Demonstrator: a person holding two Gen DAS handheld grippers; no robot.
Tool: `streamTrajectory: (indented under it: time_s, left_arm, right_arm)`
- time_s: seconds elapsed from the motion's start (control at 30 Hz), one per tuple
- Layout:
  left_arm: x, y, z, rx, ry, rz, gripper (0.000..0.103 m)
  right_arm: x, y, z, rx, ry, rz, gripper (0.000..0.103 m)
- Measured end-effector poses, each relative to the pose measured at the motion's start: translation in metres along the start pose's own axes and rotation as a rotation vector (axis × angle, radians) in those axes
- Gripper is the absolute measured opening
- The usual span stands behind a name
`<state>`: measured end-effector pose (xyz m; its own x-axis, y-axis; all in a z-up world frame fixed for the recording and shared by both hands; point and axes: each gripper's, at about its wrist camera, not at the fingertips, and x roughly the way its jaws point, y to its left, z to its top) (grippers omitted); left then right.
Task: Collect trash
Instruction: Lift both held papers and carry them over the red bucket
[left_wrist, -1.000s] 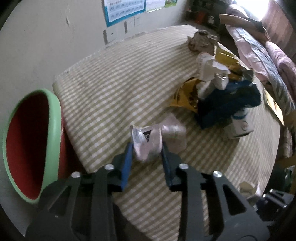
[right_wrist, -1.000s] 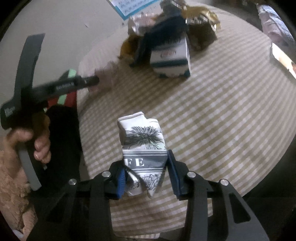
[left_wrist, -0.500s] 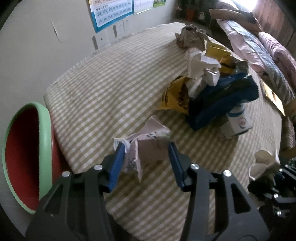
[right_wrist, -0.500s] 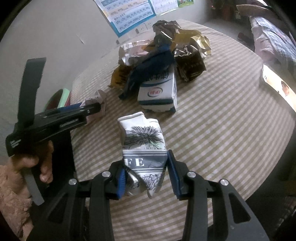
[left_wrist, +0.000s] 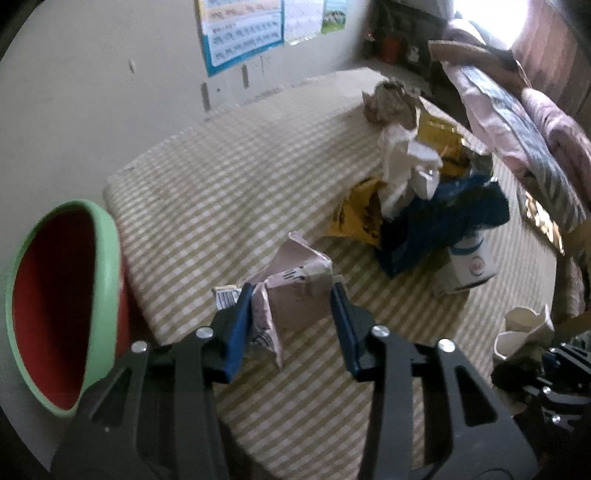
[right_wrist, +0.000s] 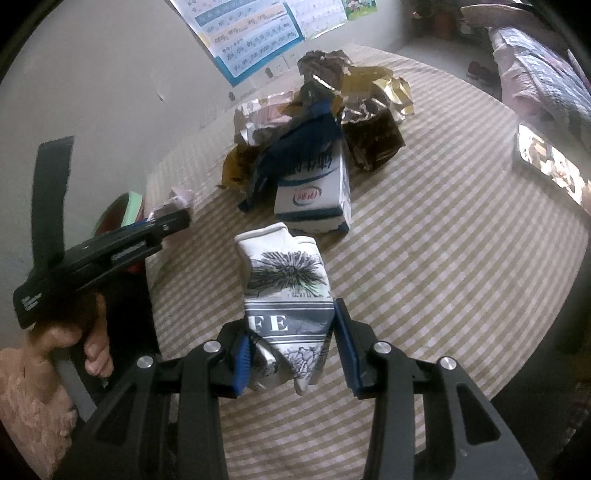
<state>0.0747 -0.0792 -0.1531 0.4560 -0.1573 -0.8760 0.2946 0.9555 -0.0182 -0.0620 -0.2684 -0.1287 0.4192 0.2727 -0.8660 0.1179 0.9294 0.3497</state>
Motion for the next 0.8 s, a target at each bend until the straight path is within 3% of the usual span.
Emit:
streamTrajectory:
  time_s: [0.23,0.8]
  left_arm:
    - [-0.026,0.018,-0.003,-0.103,-0.028,-0.006,0.041]
    - [-0.060,0.023,-0.012,-0.110,-0.094,-0.020,0.041]
  right_arm:
    - [-0.002,0.009,0.001,-0.014,-0.010,-0.003,0.038]
    - [-0.011,0.047,0.013,-0.085,-0.055,0.007,0.038]
